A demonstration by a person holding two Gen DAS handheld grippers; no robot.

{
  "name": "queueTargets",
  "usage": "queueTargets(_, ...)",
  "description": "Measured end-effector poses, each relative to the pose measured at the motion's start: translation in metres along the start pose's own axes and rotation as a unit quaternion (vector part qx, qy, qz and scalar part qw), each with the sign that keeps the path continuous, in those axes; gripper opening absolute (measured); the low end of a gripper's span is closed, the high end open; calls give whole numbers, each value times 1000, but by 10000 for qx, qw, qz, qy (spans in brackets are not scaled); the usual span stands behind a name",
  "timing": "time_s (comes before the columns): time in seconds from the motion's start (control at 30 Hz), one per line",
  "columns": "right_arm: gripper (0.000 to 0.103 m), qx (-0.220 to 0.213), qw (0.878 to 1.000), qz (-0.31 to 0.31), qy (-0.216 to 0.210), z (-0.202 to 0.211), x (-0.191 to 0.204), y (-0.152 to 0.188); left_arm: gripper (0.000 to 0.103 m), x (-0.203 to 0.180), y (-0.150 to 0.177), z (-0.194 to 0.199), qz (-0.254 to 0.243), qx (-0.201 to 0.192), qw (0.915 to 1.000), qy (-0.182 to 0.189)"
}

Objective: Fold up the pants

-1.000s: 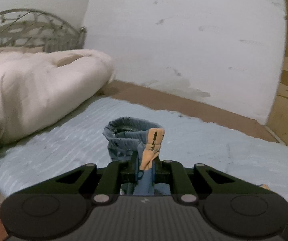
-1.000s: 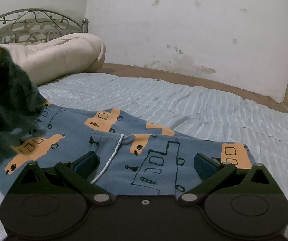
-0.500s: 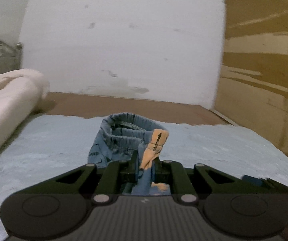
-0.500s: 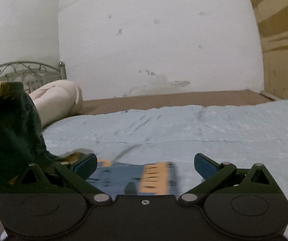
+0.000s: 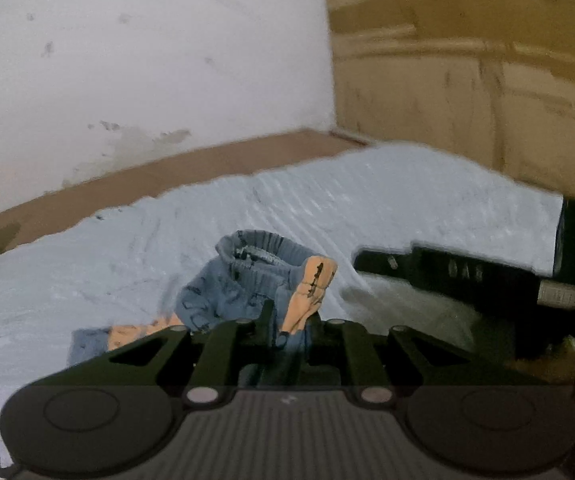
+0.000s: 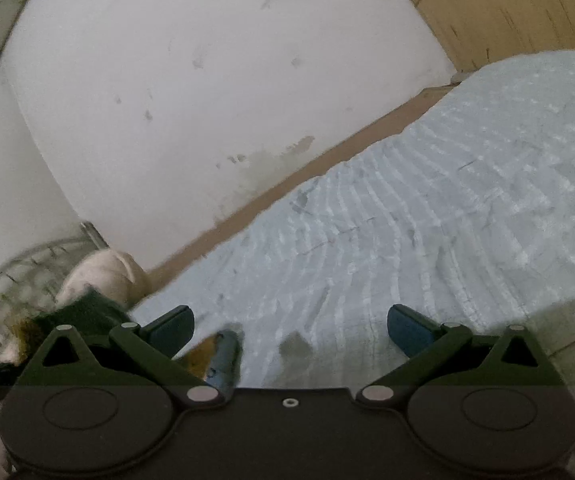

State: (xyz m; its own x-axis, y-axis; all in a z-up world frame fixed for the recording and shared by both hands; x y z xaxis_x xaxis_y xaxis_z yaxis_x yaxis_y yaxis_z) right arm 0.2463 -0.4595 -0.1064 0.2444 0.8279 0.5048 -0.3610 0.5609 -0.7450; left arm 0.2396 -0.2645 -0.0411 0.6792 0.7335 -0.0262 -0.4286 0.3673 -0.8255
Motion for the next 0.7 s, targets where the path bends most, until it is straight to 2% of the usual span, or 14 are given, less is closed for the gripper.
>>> queueTargets(0.03, 102, -17, 10000, -30, -81, 0, -2, 0, 16, -2, 4, -4, -11, 93, 10000, 1)
queueTargets(0.1, 102, -66, 9997, -69, -215, 2, -4, 0, 30, -5, 11, -12, 14, 257, 9996, 81)
queueTargets(0.17, 102, -105, 9994, -110, -315, 4, -5, -2, 55, -4, 16, -8, 144, 272, 9993, 213)
queueTargets(0.27, 102, -121, 9989, -181, -423, 4, -9, -3, 72, 11, 20, 8, 374, 121, 9988, 281)
queueTargets(0.37, 102, -105, 9987, -210, -444, 3, -10, -4, 84, 27, 19, 29, 649, -102, 9977, 145)
queueTargets(0.47, 102, -97, 9988, -202, -430, 4, -9, -4, 92, 47, 15, 48, 1046, -285, 9939, -176)
queueTargets(0.63, 102, -56, 9992, -164, -358, -1, -6, -5, 102, 90, 15, 84, 1688, -477, 9809, -843)
queueTargets(0.7, 102, -29, 9995, -114, -297, -5, -4, -5, 102, 107, 24, 94, 1889, -437, 9745, -1131)
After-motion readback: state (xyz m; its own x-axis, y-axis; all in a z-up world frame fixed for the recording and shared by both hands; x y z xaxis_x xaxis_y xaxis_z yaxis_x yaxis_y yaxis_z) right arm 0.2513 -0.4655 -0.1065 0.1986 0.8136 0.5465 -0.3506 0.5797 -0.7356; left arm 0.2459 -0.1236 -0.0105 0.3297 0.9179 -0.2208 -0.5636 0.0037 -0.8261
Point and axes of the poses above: each gripper's, at about its wrist camera, not at the fingertips, and z roughly against the way its jaws point, x to its left, y to its underside, the point moved 4 cm from there along -z, roughly the way its jaws point, and after that the axes turned 13 degrees about y, right-handed, at the moved point
